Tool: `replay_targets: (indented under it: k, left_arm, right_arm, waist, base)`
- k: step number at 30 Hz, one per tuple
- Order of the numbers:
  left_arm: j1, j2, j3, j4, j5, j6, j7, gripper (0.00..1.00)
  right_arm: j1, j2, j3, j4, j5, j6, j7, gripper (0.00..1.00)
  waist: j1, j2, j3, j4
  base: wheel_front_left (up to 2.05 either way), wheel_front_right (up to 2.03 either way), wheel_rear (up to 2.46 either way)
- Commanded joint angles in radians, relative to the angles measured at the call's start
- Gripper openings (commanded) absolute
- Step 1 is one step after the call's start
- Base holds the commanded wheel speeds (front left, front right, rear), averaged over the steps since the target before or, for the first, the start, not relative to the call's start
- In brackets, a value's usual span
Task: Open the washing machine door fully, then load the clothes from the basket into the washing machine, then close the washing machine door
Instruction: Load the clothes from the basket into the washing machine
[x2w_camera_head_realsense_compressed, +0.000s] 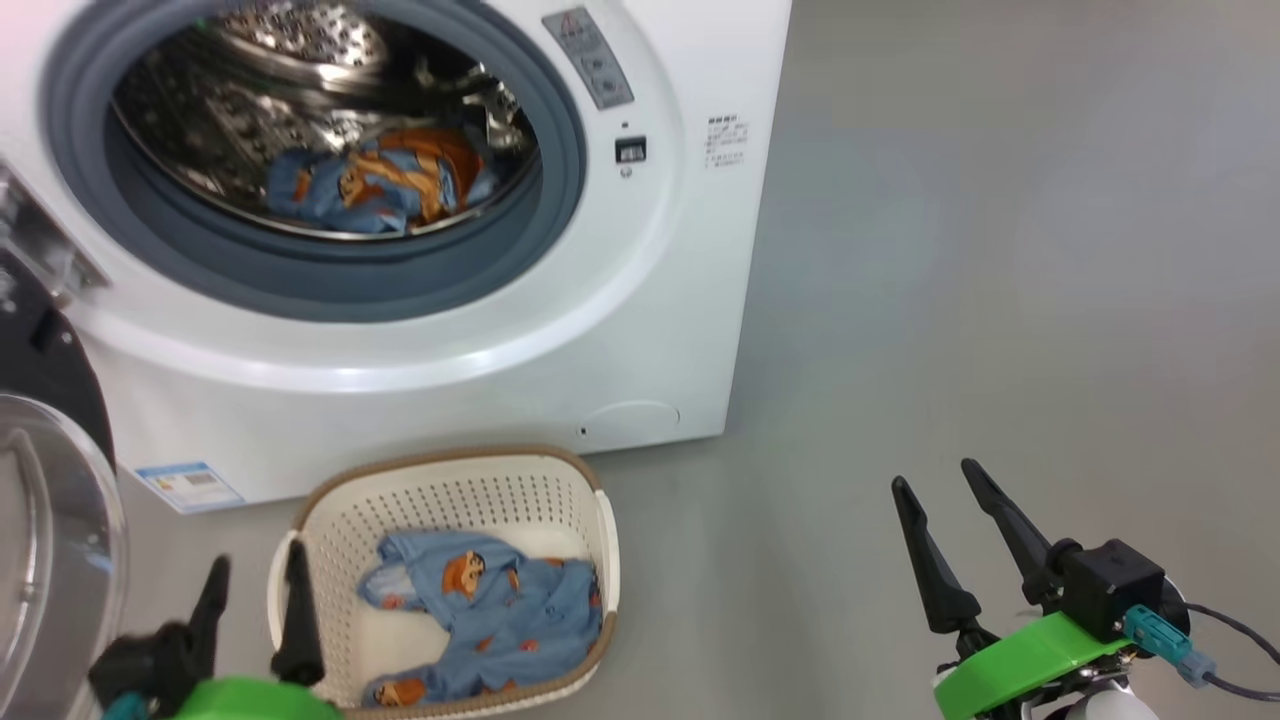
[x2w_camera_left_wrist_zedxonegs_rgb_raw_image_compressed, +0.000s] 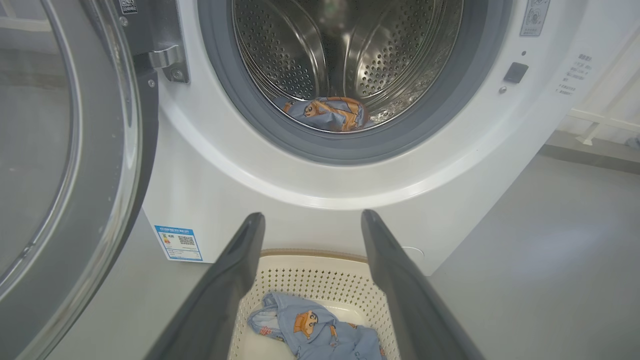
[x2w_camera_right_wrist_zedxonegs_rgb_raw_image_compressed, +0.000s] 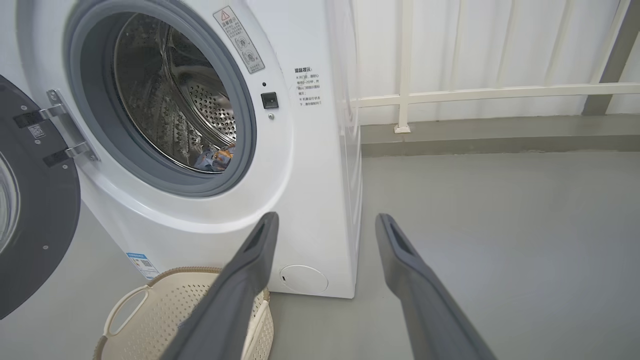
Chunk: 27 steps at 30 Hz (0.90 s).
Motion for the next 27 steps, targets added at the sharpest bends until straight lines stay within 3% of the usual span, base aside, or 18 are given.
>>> replay_targets:
  k: [1, 18, 27]
  left_arm:
    - [0.002, 0.021, 0.041, -0.040, 0.009, 0.010, -0.006, 1.00]
    - [0.221, -0.002, 0.091, -0.247, 0.059, -0.004, -0.006, 1.00]
    - [0.242, -0.007, 0.131, -0.268, 0.063, -0.016, -0.006, 1.00]
  right_arm:
    - [0.001, -0.011, 0.027, -0.021, 0.008, 0.002, -0.005, 1.00]
    - [0.054, -0.038, 0.007, -0.025, 0.030, 0.002, -0.005, 1.00]
    - [0.071, -0.046, -0.020, -0.021, 0.026, 0.002, -0.005, 1.00]
  waist:
    - [0.0000, 0.0000, -0.030, 0.001]
    - [0.0000, 0.0000, -0.120, -0.002]
    - [0.0000, 0.0000, -0.140, -0.012]
  base:
    - [0.00, 0.00, 0.00]
    - [0.00, 0.00, 0.00]
    - [0.00, 0.00, 0.00]
